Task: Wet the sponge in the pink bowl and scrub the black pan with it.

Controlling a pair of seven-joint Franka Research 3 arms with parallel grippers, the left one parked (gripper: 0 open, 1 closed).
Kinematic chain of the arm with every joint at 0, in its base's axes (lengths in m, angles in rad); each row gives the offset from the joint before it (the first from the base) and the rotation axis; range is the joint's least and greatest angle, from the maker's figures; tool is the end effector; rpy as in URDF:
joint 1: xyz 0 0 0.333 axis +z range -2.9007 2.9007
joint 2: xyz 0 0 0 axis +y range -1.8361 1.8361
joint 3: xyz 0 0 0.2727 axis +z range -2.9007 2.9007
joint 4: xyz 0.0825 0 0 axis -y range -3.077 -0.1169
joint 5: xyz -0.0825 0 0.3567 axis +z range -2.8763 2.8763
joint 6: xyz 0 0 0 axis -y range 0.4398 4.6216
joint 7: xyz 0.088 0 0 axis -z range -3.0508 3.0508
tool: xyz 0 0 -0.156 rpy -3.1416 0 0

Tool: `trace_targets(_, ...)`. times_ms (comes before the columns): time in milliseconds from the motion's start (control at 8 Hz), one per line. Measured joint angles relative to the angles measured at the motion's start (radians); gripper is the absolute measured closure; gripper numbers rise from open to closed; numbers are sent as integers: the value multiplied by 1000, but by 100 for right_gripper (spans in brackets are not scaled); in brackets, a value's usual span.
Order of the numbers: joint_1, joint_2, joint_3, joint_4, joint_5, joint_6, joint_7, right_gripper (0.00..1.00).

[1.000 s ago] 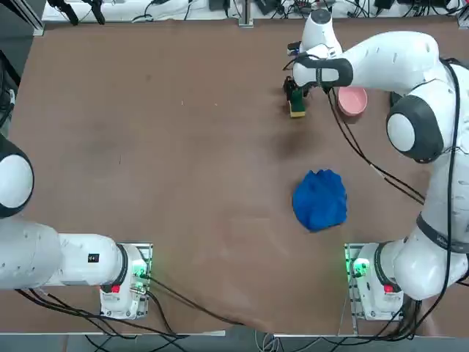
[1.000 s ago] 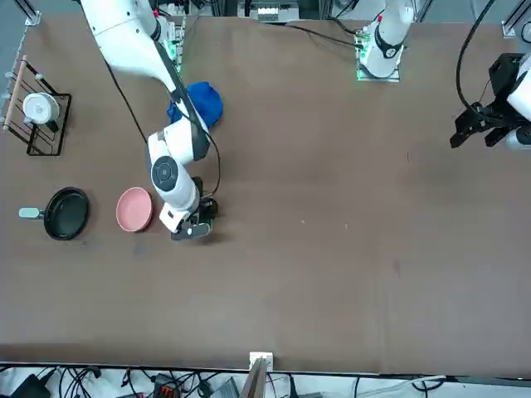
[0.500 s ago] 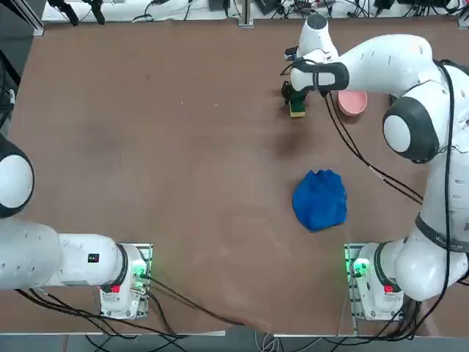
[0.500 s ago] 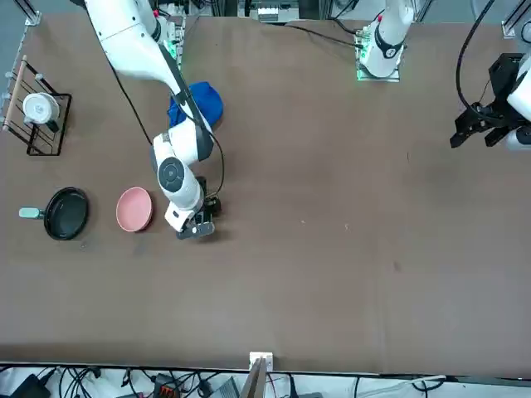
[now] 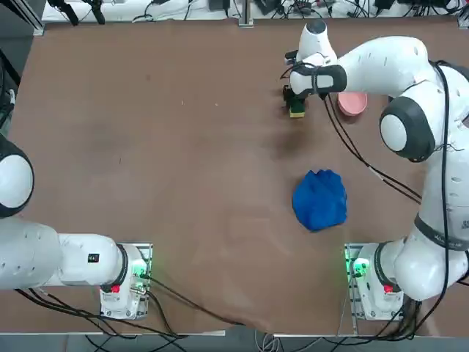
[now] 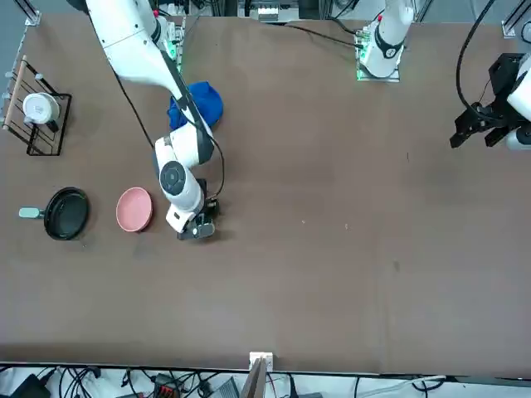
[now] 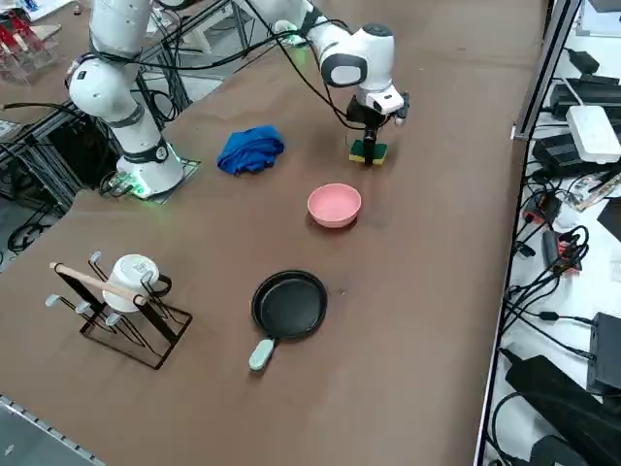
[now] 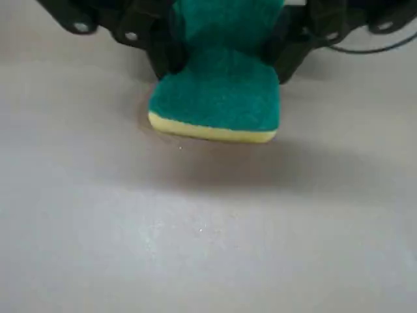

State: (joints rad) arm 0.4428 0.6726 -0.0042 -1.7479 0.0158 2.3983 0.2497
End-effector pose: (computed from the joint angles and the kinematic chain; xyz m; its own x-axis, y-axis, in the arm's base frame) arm 0.5578 0.2624 0.1236 0.9839 0.1771 -0.0235 0.1771 -0.9842 -0.0021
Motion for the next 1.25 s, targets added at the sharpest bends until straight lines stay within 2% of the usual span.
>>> trace_targets(250,-1,-3,-5,4,1,0,1,55)
trace_targets(375,-3,-4,-7,7,1,0,1,70)
trace_targets(625,-4,-8,-8,17,1,-2,1,81)
trace_targets(1000,-21,-89,-23,37,1,-114,0,81)
trace_targets(1250,-81,-180,-30,40,-1,-236,-2,81)
